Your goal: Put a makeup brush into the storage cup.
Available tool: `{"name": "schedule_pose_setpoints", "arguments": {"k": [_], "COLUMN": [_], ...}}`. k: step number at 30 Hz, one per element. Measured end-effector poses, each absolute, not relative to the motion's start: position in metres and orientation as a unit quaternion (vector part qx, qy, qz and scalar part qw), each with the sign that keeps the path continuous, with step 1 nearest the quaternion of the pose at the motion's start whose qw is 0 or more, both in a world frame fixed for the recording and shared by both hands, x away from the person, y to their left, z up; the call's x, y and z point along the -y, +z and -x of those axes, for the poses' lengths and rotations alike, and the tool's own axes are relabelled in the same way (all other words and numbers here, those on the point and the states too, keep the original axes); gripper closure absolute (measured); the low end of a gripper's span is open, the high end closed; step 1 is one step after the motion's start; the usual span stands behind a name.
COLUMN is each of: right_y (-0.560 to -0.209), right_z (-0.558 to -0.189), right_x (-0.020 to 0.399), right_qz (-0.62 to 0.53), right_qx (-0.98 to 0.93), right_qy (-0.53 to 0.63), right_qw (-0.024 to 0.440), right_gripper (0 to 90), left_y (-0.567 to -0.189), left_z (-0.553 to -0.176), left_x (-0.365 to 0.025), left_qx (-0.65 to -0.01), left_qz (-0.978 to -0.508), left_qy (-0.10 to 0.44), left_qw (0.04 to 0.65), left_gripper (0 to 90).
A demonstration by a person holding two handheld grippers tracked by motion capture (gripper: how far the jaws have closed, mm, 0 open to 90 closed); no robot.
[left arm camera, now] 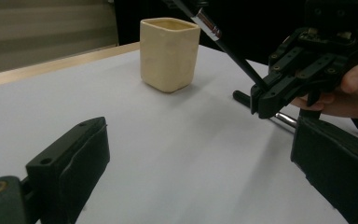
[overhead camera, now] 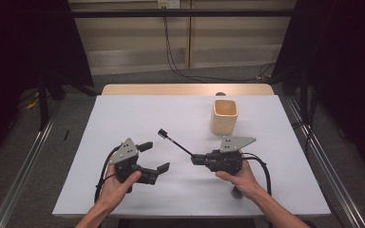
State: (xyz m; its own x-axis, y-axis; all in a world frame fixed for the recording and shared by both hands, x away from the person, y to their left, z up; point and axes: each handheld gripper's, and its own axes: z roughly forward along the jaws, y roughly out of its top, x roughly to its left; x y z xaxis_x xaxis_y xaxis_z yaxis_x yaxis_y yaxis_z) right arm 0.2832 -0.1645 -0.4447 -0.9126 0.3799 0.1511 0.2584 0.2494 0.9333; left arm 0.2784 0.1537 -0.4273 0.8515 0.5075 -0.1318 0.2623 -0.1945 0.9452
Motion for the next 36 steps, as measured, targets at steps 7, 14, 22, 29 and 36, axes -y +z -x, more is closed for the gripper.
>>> {"name": "schedule_pose_setpoints", "arguments": {"k": [7, 14, 22, 29, 36], "right_y": [-0.444, -0.444, -0.444, -0.445, -0.448], "right_z": [-0.283, -0.284, -0.284, -0.284, -0.285], "right_x": [0.165, 0.167, 0.167, 0.168, 0.168], "right_qz": [-0.204, -0.206, -0.205, -0.208, -0.211], "right_qx": [-0.787, -0.785, -0.784, -0.783, -0.784], "right_qy": [0.581, 0.582, 0.583, 0.583, 0.580], "right_qw": [0.054, 0.055, 0.057, 0.057, 0.057], "right_gripper": [86.3, 86.3, 86.3, 86.3, 86.3], "left_y": [-0.424, -0.420, -0.416, -0.414, -0.414], "left_z": [-0.283, -0.288, -0.293, -0.302, -0.304], "left_x": [-0.142, -0.128, -0.116, -0.114, -0.114], "left_qx": [-0.248, -0.251, -0.238, -0.257, -0.260], "left_qz": [-0.763, -0.761, -0.759, -0.746, -0.738], "left_qy": [0.092, 0.088, 0.087, 0.072, 0.057], "left_qw": [0.590, 0.592, 0.600, 0.610, 0.620], "left_gripper": [4.1, 5.6, 19.9, 33.1, 46.2]}}
